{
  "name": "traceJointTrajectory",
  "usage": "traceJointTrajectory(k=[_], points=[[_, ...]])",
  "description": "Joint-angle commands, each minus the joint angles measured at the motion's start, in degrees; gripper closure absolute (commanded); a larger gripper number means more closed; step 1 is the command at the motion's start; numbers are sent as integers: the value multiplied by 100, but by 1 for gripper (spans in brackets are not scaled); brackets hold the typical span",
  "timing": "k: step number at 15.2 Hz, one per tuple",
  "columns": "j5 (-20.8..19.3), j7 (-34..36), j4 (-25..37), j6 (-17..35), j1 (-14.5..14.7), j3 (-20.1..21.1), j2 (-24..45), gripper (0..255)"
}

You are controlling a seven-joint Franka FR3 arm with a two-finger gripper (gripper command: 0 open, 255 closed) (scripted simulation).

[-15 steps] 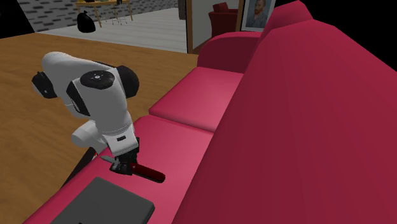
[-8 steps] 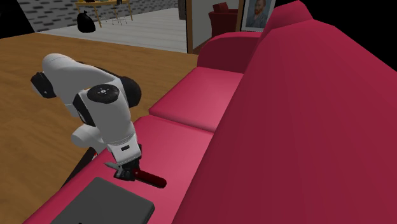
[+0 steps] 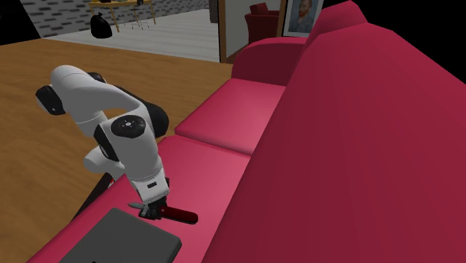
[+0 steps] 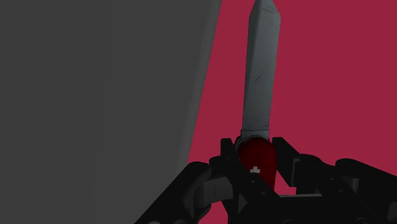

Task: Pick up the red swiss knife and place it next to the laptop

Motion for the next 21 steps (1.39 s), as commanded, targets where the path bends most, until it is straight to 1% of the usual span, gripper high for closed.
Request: traceJointTrajectory(k=[1,7,8,13,17,21], points=[[-3,-3,-54,48,-2,-3,-6,255],[-3,-3,-53,47,-2,-3,-5,255],[-3,-3,-53,47,-2,-3,-5,0],[-3,-3,-54,48,-3,-2,-5,0],[36,-33,762,-687,17,18,79,0],[36,-33,762,-687,17,18,79,0]])
